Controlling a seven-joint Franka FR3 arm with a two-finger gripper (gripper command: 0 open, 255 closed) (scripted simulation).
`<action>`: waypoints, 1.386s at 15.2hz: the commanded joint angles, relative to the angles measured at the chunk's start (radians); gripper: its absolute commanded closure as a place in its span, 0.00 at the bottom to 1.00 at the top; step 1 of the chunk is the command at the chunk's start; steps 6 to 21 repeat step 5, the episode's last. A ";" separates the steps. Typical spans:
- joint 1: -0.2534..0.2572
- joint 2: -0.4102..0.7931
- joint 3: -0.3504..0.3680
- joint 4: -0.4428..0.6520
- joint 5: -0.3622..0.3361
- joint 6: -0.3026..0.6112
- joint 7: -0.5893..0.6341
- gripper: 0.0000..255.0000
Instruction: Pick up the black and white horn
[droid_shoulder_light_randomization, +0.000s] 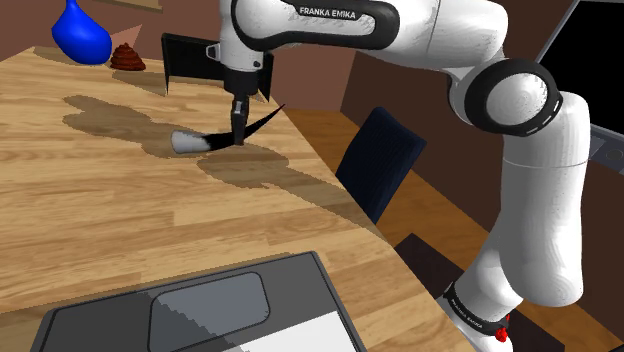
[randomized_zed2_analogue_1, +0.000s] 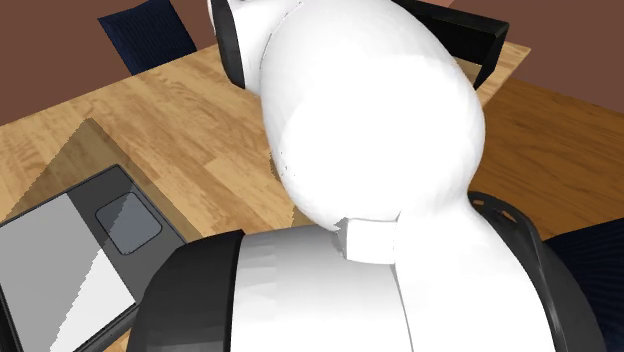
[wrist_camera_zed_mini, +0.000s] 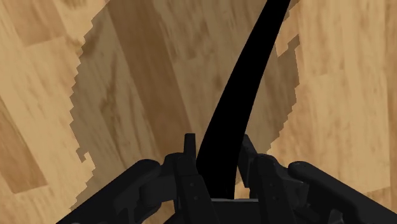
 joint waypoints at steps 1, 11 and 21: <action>0.003 0.008 0.000 0.040 -0.002 -0.032 0.000 1.00; 0.007 0.015 0.000 0.079 -0.003 -0.064 0.000 1.00; 0.007 0.015 0.000 0.079 -0.003 -0.064 0.000 1.00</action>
